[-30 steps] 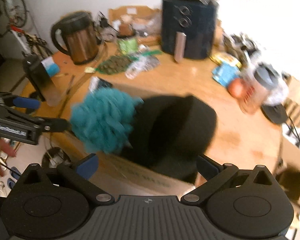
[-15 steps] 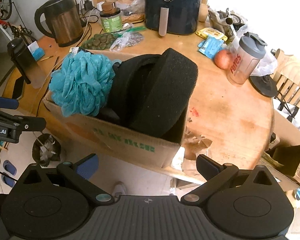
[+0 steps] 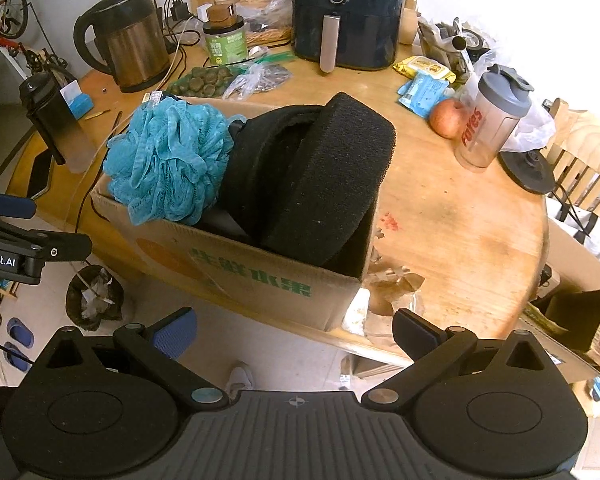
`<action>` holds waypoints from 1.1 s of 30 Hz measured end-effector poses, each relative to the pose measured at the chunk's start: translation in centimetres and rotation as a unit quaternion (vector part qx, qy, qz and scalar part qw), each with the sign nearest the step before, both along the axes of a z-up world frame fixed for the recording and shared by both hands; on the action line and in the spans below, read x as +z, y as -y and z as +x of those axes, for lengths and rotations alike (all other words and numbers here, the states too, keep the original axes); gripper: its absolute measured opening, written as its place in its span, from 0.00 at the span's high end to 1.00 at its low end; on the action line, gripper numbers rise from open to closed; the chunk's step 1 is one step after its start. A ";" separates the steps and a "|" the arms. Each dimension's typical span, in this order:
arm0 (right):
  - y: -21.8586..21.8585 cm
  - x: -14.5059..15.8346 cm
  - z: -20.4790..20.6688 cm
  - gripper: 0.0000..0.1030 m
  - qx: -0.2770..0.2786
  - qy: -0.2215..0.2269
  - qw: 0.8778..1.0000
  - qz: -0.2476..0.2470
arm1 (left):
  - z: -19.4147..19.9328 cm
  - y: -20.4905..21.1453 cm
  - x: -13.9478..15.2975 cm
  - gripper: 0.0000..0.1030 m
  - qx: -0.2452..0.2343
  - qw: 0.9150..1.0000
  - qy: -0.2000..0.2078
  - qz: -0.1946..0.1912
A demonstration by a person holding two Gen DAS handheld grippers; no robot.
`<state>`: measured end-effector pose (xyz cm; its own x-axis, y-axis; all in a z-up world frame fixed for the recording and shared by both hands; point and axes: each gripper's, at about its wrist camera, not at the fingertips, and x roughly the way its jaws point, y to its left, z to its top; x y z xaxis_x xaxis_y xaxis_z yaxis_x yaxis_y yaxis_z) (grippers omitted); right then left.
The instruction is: Organize soft objects
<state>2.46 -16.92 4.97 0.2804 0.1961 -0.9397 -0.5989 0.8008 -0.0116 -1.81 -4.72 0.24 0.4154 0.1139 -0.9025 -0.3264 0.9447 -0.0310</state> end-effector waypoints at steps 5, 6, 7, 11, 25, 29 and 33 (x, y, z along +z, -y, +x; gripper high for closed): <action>0.0 0.2 -0.1 0.00 -0.002 0.001 1.000 0.001 | 0.0 0.0 0.0 0.00 -0.002 1.000 0.000 0.003; 0.0 0.2 -0.1 0.00 -0.002 0.001 1.000 0.001 | 0.0 0.0 0.0 0.00 -0.003 1.000 0.000 0.004; 0.0 0.2 -0.1 0.00 -0.002 0.002 1.000 0.001 | 0.0 0.0 0.0 0.00 -0.003 1.000 0.000 0.005; 0.1 0.2 -0.1 0.00 -0.002 0.001 1.000 0.001 | -0.1 0.0 0.0 0.00 -0.004 1.000 0.000 0.007; -0.1 0.2 -0.2 0.00 -0.009 0.003 1.000 0.000 | 0.0 0.0 0.1 0.00 -0.006 1.000 -0.002 0.014; -0.1 0.2 -0.1 0.00 -0.009 0.003 1.000 0.000 | 0.0 -0.1 0.1 0.00 -0.007 1.000 -0.002 0.015; -0.1 0.2 -0.1 0.00 -0.009 0.004 1.000 0.000 | 0.1 -0.2 0.1 0.00 -0.006 1.000 -0.004 0.017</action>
